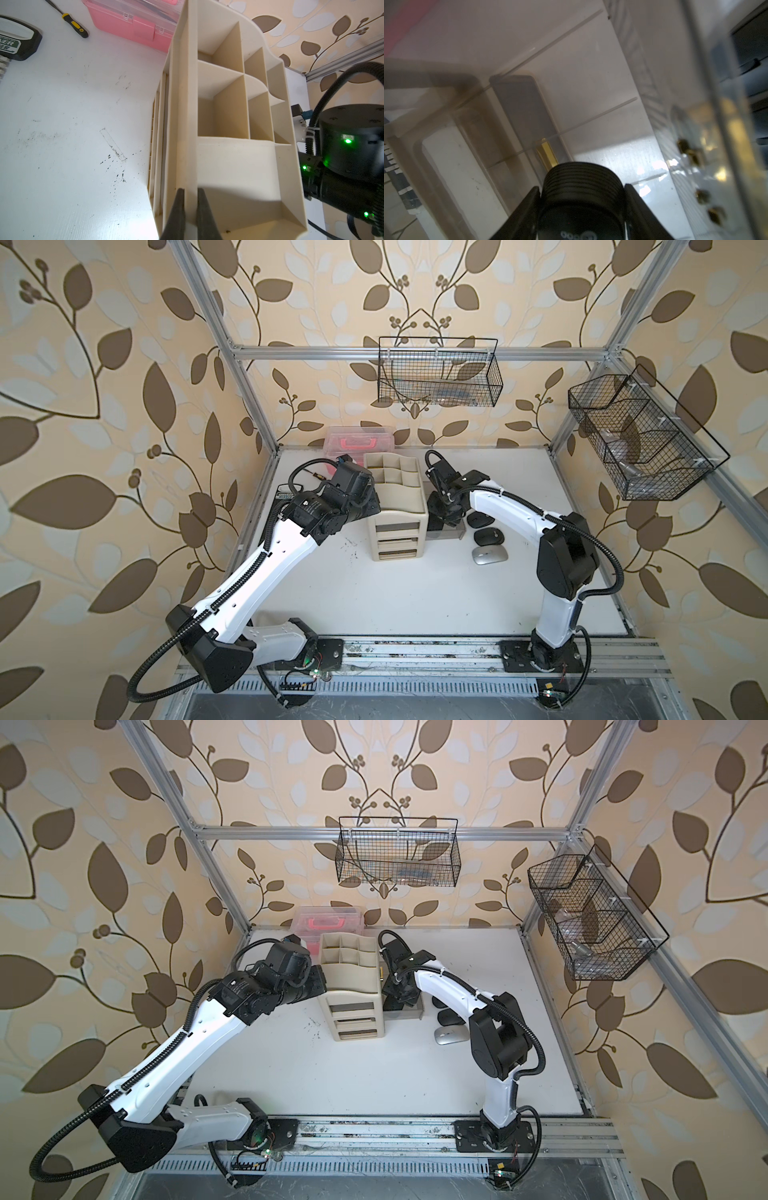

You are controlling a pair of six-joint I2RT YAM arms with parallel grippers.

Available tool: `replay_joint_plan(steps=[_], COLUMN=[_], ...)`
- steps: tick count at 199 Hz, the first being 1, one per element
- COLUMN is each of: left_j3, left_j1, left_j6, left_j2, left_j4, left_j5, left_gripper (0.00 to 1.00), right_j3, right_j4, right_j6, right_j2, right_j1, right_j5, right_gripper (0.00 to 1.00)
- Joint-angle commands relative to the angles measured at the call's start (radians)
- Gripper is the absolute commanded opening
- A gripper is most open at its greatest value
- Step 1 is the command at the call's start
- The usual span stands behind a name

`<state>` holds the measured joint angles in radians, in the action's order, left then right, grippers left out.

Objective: Take the mice out of the drawer
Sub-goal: Pick up the mouse from the drawer.

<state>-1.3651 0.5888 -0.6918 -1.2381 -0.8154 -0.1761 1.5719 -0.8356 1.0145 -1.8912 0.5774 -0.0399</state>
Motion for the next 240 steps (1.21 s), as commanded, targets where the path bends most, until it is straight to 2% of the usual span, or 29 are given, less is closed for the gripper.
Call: replay_joint_plan(steps=[1,147,208,240], left_j3=[0.000,-0.040,-0.046,-0.040], left_j1=[0.011,0.013,0.016,0.017], left_j6=[-0.017,-0.014,-0.009,-0.011], left_j2=[0.008,-0.019,-0.009,0.013], left_j4=[0.041,0.005,-0.028,-0.029], left_j5=[-0.024,-0.087,-0.142,-0.130], left_gripper=[0.00,0.00,0.00,0.00], right_j3=[-0.005,0.100,0.147,0.150], right_j4=[-0.010,-0.075,-0.054,-0.023], right_j6=[0.031,0.035,0.046,0.085], right_j2=[0.025,0.156,0.180,0.132], right_j1=[-0.005,-0.034,-0.185,-0.277], right_j5=[0.022,-0.081,-0.061,-0.031], right_gripper=[0.55,0.56,0.56,0.56])
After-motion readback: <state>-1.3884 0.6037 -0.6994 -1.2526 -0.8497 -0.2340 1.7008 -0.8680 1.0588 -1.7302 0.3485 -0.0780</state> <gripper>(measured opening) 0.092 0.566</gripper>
